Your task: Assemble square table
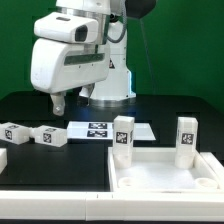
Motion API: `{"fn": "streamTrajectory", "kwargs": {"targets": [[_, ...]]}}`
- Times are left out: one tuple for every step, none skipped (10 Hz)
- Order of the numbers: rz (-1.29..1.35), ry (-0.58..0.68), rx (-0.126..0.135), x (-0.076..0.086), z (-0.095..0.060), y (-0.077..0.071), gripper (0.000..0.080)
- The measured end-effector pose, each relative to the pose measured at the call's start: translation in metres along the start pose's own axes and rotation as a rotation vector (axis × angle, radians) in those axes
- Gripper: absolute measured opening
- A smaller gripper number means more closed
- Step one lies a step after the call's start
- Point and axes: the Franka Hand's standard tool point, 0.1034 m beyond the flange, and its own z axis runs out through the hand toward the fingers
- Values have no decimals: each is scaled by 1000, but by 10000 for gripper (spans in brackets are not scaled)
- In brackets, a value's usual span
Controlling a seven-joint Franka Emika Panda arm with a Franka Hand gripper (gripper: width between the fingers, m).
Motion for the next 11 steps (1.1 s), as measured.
{"fn": "streamTrajectory", "kwargs": {"targets": [[3,-1,2,-2,1,0,649],[9,2,-4,-2,3,-1,649],[12,10,-19,-4,14,-11,649],[11,17,-25,-12,25,-30,649],[48,18,-23,-23,37,-46,649],[73,1,-8,-22,49,-60,649],[73,-29,12,-20,58,-68,649],[68,-66,43,-20,54,-64,649],[92,-97,63,-14,50,-62,649],[104,-142,75,-5,52,-67,649],[88,-219,98,1,54,-72,649]]}}
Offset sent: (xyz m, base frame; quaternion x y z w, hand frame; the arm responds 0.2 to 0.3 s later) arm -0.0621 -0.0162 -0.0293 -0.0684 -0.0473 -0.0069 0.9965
